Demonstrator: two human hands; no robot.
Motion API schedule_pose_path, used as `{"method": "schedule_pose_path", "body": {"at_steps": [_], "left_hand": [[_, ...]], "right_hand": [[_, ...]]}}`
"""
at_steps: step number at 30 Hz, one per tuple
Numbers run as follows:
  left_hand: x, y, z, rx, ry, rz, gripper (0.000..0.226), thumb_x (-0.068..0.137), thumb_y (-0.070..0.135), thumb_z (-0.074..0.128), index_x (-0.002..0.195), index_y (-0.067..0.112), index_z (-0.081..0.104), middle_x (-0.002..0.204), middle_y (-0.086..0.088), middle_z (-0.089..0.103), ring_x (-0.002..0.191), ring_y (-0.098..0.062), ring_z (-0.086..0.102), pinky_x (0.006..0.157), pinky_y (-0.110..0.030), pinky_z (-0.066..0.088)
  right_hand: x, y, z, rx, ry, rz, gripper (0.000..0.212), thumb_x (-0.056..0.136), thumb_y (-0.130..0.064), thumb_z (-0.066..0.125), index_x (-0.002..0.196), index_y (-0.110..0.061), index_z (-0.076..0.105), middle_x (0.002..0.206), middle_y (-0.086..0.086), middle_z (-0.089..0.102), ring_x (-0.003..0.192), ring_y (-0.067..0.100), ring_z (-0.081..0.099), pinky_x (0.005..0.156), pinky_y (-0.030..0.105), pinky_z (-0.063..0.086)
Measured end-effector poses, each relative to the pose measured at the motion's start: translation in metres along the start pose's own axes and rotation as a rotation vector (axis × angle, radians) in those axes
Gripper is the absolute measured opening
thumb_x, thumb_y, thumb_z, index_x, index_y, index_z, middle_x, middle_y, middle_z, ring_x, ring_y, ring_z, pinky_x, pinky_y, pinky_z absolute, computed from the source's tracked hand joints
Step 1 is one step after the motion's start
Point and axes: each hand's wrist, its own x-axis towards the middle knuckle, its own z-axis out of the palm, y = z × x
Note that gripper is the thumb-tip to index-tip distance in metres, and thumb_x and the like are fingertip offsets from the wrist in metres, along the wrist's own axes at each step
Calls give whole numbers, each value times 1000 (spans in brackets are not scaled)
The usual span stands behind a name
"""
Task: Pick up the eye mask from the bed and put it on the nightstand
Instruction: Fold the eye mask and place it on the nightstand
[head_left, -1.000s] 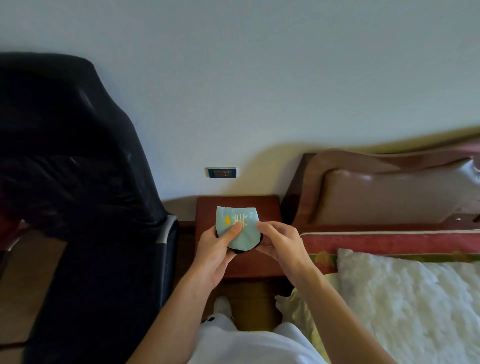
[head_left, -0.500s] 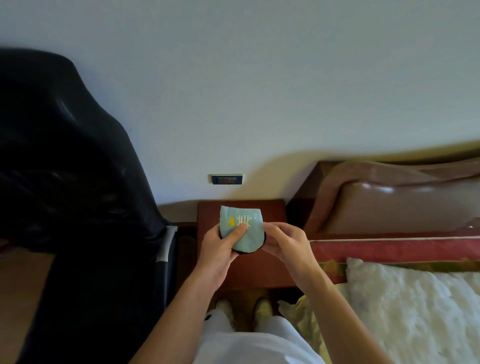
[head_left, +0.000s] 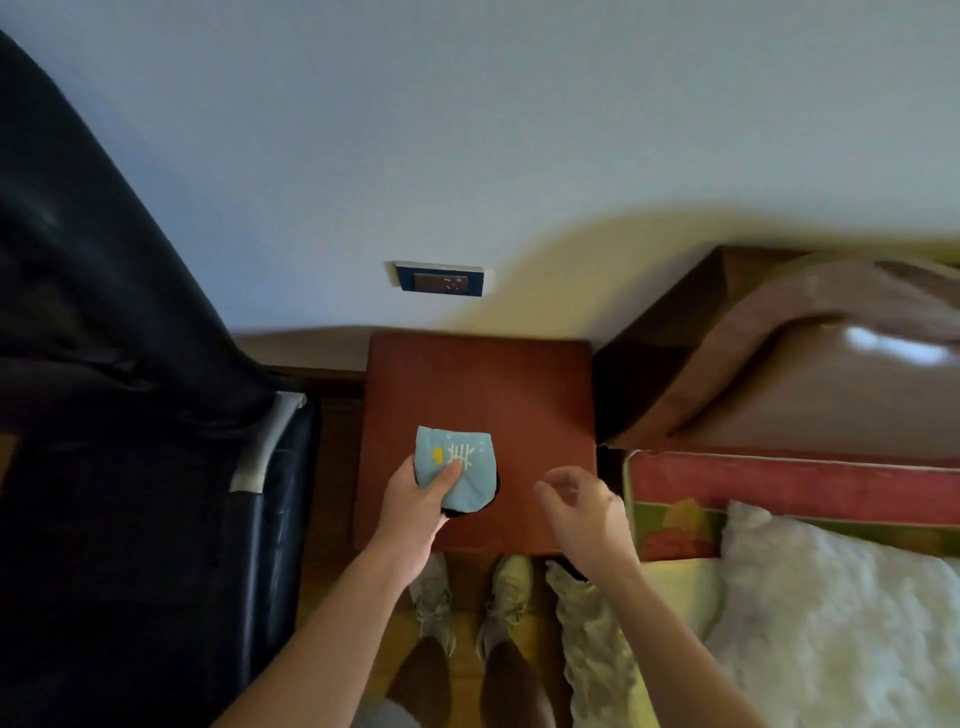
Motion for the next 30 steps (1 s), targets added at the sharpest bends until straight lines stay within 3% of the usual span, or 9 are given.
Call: {"method": "schedule_pose_path", "body": {"at_steps": [2,4,7,12,17,23,27,30], "left_hand": [[29,-25,-1,49,39,-3,20,92,7,66,109,17,64,115,-11,71,101,-22,69,75,-35,55],[58,-47,-3,91,83,-10,23,92,8,67,114,13,64,117,-14,70,104,-26,68,86,-44,57],[100,-73,-7,159,131,-1,26,91,11,69,117,12,63,117,-13,71,108,-29,67,98,-52,53],[154,-102,-9,239,169,68,19,90,17,71,108,14,65,111,-13,72,104,-28,69,96,-52,55],[179,-120,-10,322,240,127,10,88,20,73,91,23,64,98,-5,72,93,-23,70,80,-41,56],[186,-117,-2,519,314,161,16,85,26,74,94,17,66,95,-2,73,83,-13,68,66,-31,54],[181,-107,-5,707,302,121,34,83,38,74,101,12,64,100,-7,72,90,-26,70,80,-46,60],[166,-101,-12,925,238,126,49,90,46,63,119,7,55,114,-13,67,101,-33,66,86,-47,56]], "right_hand": [[19,24,19,-84,-14,-47,21,93,-29,67,109,-16,73,91,-9,67,85,9,64,71,19,49],[35,50,39,-198,-26,-100,23,91,-25,65,111,-15,72,99,-3,68,92,19,68,78,32,55],[57,89,66,-383,-40,-219,29,92,-19,64,119,-10,68,112,8,68,99,31,67,85,41,57],[87,145,100,-628,4,-418,55,91,-23,67,142,-4,56,148,17,56,140,38,49,105,52,53],[92,182,121,-693,42,-445,61,97,-39,51,151,-11,45,159,15,44,147,37,42,110,51,47],[86,191,124,-732,-3,-418,67,99,-51,36,157,-18,35,167,8,33,153,31,30,117,48,42],[86,191,119,-786,-61,-420,71,100,-56,32,160,-20,25,171,6,23,156,29,22,120,46,37],[87,189,114,-801,-94,-419,74,98,-58,30,161,-18,24,171,8,22,156,30,22,119,47,38]]}}
